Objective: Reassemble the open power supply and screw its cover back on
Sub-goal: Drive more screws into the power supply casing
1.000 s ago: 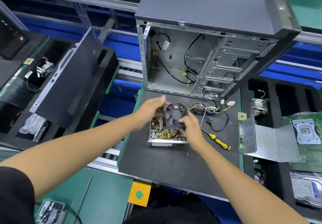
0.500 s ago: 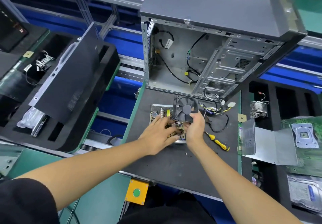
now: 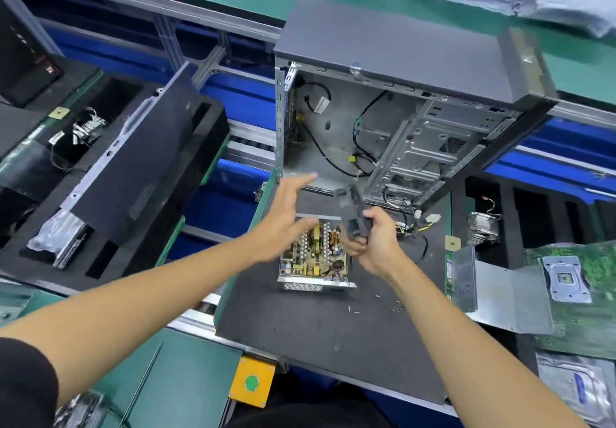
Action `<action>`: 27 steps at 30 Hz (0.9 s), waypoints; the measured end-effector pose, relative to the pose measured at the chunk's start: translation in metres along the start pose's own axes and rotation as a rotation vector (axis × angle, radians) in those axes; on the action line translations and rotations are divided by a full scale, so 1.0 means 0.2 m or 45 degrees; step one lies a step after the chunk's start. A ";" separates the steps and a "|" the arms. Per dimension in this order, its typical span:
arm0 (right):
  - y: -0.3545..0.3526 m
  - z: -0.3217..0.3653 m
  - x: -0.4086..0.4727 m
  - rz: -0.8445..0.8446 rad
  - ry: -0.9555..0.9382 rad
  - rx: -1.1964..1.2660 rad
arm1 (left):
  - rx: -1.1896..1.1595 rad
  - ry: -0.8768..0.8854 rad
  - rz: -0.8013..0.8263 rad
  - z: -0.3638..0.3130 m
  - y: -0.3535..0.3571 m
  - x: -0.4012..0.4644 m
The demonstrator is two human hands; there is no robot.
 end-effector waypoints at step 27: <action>-0.25 0.04 0.06 0.061 0.149 -0.833 | -0.279 -0.504 0.514 0.25 0.01 -0.13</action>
Point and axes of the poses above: each hand's wrist, its own x-axis towards the middle knuckle, its own y-axis out of the palm, z = x × y, the point moved 9 cm from there along x, towards the middle knuckle, and after that the axes turned 13 degrees about z, right-handed, at the moved point
